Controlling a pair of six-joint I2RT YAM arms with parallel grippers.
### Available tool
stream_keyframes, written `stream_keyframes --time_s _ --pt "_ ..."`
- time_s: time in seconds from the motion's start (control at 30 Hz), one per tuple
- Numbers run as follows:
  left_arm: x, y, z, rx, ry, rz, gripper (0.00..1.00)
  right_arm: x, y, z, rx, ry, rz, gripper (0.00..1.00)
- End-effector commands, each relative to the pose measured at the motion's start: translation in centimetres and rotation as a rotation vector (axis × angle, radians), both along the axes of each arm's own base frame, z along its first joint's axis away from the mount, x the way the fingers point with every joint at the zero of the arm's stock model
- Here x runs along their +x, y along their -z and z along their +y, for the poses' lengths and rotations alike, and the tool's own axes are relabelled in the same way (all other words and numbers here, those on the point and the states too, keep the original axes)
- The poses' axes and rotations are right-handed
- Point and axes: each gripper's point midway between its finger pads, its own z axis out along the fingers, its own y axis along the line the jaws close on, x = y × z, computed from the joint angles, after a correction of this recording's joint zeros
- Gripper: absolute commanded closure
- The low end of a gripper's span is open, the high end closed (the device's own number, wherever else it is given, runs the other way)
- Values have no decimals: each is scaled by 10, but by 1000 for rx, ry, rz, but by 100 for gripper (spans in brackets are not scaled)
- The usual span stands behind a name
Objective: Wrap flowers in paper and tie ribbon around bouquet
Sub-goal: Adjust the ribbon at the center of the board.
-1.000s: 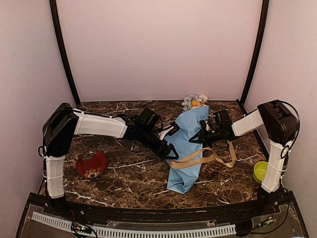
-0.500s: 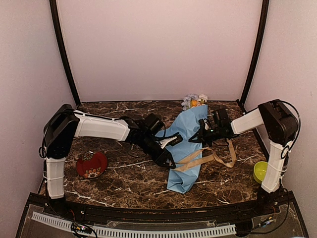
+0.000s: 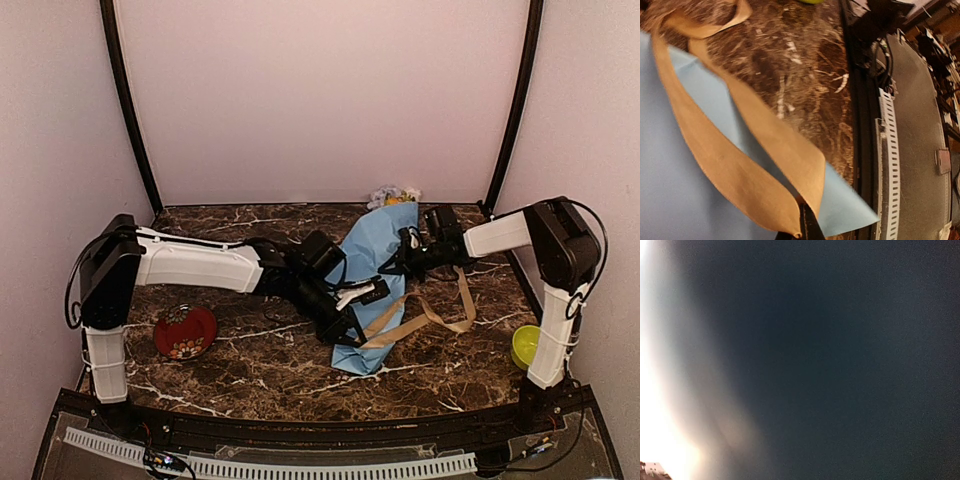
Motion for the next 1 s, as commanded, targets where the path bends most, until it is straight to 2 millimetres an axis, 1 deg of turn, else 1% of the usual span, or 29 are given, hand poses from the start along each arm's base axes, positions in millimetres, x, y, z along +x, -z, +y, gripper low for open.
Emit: stream_keyframes --time_s 0.0,0.07,0.13,0.2,0.3,0.37,0.43,0.5,0.53,0.6,0.7,0.8,0.9,0.97 --pt "-66 -36 -7 -94 269 -86 100 18 -21 10 24 -17 -46 100" --pt "-87 -31 -4 -86 345 -109 100 22 -27 9 28 -20 -45 100" --pt "-92 -18 5 -49 368 -121 100 23 -32 9 30 -29 -47 100" --pt "-95 0 19 5 385 -133 100 25 -38 7 34 -35 -52 100" --pt "-88 26 36 91 360 -179 100 26 -46 3 39 -39 -63 100" --pt "-77 37 45 132 316 -206 100 22 -50 3 46 -58 -68 100" --pt "-60 42 54 140 243 -185 100 19 -55 2 56 -77 -73 100" --pt "-32 47 68 161 133 -170 100 15 -59 0 64 -93 -80 100" --pt "-13 50 79 182 67 -172 100 13 -61 -3 62 -102 -90 100" --pt "11 52 96 210 -19 -206 100 7 -62 -8 46 -124 -87 100" --pt "43 51 122 252 -139 -242 100 -3 -57 -12 31 -161 -76 100" --pt "82 52 153 326 -284 -265 100 -12 -51 -15 22 -189 -63 100" --pt "111 52 178 389 -386 -281 100 -19 -44 -18 6 -203 -52 100" --pt "130 48 192 422 -451 -311 100 -23 -39 -20 -2 -209 -46 100"
